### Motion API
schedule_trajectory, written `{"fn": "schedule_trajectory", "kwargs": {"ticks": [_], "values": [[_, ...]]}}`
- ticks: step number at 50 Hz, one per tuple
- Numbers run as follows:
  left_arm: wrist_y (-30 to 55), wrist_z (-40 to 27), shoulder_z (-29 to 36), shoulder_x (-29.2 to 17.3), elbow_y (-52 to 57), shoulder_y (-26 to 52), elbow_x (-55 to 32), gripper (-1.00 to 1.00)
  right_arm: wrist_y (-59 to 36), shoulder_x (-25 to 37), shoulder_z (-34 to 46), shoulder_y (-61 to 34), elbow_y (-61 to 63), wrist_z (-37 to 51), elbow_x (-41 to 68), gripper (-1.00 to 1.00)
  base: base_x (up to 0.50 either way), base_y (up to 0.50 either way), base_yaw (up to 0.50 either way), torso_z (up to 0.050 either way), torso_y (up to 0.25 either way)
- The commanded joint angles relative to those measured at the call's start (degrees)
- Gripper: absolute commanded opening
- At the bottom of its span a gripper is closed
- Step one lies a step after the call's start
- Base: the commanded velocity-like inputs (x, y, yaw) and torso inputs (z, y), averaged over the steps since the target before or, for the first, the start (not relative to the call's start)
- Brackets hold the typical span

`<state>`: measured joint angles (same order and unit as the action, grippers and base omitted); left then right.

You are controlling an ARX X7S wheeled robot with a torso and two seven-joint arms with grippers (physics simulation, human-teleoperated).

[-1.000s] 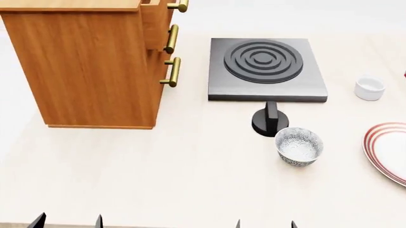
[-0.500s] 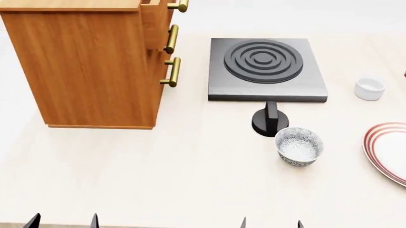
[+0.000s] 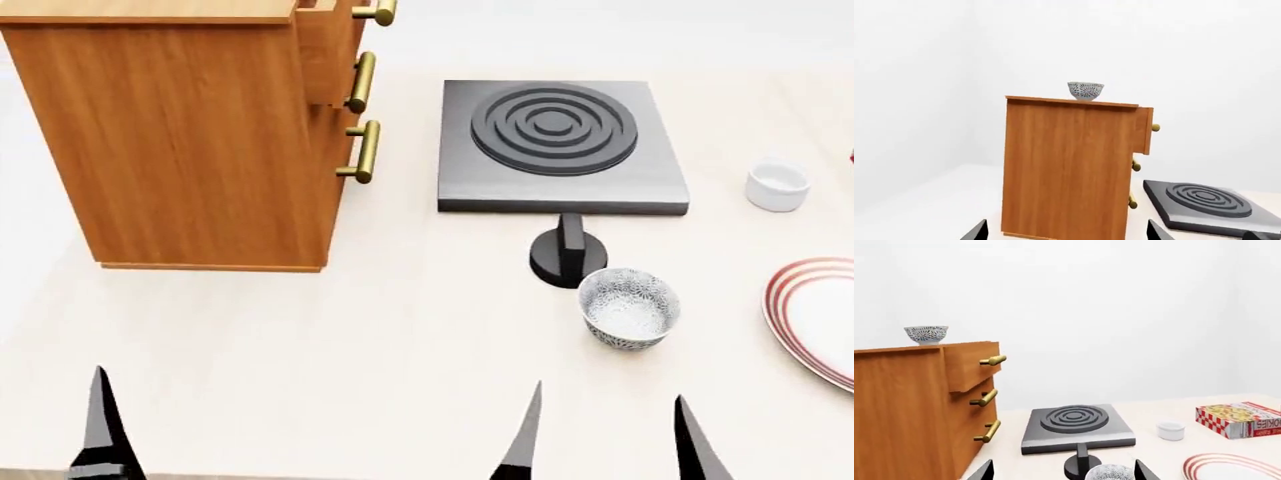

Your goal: Pick the akita bowl on the wooden cabinet and place it on the plate.

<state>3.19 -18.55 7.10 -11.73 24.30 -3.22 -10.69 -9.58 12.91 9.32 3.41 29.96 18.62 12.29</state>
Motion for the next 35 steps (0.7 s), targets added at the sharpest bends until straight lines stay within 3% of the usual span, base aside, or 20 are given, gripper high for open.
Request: {"fn": "schedule_trajectory", "kwargs": {"ticks": [1,5,23,35], "values": [[3.4,-2.5,-2.2,-1.9,11.0,-1.5,-0.9,1.00,-5.3,2.5,0.4,1.7,17.1,2.2,1.0,1.00,0.00,0.00,0.00,0.000,0.000],[4.8,-3.3,-4.3,-2.4,15.2,-2.1,-4.0,1.00,-6.5,3.7,2.8,2.4,23.8,1.9,0.3,1.00,0.00,0.00,0.00,0.000,0.000],[4.0,-5.4,-5.6,-2.0,15.9,-2.2,-4.5,1.00,-6.7,4.7,4.0,2.1,25.2,3.2,0.1,1.00,0.00,0.00,0.00,0.000,0.000],[4.0,-5.7,-5.2,-2.3,16.0,-2.1,-4.9,1.00,-5.6,5.3,4.6,2.0,25.1,3.5,0.1,1.00,0.42,0.00,0.00,0.000,0.000]]}}
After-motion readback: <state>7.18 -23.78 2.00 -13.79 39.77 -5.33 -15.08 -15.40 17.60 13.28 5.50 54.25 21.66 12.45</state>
